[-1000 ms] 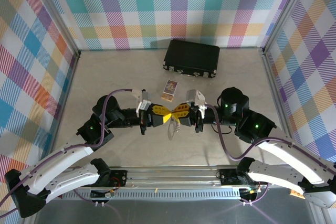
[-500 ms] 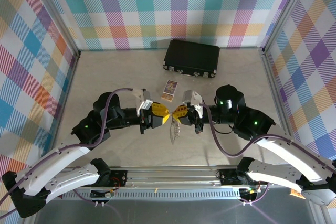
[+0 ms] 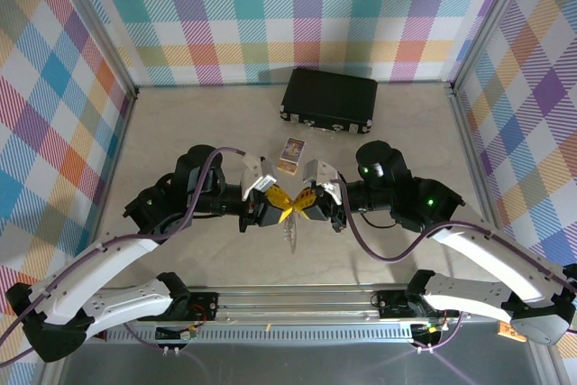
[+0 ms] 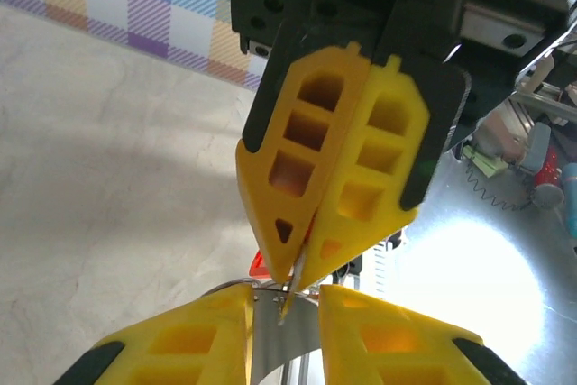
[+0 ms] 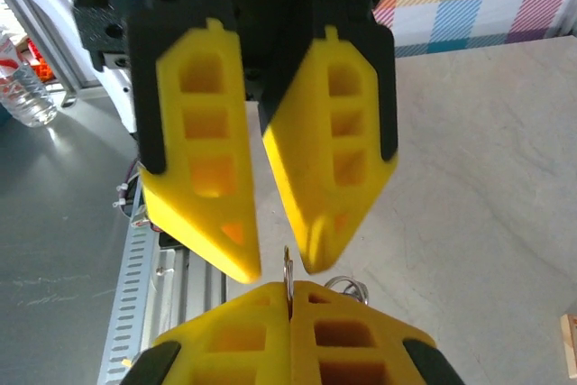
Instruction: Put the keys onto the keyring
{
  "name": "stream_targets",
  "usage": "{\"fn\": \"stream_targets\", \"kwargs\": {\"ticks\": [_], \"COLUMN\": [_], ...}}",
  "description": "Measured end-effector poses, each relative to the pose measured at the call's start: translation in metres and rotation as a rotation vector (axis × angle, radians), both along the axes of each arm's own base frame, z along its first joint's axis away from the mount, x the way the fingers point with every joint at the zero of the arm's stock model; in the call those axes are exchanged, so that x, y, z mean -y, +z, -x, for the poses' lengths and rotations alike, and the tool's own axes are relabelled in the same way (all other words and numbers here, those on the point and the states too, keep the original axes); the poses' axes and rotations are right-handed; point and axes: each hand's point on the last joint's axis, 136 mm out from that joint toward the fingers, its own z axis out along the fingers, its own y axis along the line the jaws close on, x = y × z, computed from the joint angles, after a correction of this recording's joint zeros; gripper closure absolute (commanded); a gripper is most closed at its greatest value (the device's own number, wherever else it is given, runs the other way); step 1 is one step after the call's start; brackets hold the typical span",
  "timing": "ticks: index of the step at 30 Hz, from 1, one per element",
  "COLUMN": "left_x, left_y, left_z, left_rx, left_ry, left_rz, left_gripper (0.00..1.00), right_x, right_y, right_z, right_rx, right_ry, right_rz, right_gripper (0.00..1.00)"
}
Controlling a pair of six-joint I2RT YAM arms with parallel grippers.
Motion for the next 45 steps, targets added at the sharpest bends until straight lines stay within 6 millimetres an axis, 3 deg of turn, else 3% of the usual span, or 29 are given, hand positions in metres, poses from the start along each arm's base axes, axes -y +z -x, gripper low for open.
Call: {"fn": "stream_targets", "kwargs": {"ticks": [12, 25, 29, 33, 39, 45], "left_x": [0.001, 0.001, 0.001, 0.001, 0.003, 0.004], "left_y": [-0.007, -0.008, -0.008, -0.007, -0.002, 0.013], "left_z": [0.004, 0.004, 0.004, 0.004, 0.004, 0.003], "left_rx": [-0.009, -0.005, -0.006, -0.009, -0.017, 0.018], "left_ry": [-0.034, -0.036, -0.036, -0.037, -0.029, -0.020], "left_rz": [-0.022, -0.027, -0.026, -0.021, 0.016, 0.113], "left_gripper": [0.94, 0.91, 1.00, 1.00, 1.00, 1.00], "right_x": [0.000, -0.001, -0.001, 0.000, 0.000, -0.001], "right_y": [-0.008, -0.010, -0.009, -0.009, -0.005, 0.010], "right_z": [0.002, 0.003, 0.003, 0.003, 0.002, 0.003], "right_rx": [-0.028, -0.035, -0.038, -0.037, -0.029, 0.012], "right_ry": [0.010, 0.014, 0.014, 0.014, 0.007, -0.007], "right_rz": [0.034, 0.042, 0.047, 0.049, 0.034, -0.066], "right_gripper": [1.00, 1.00, 1.00, 1.00, 0.79, 0.75]}}
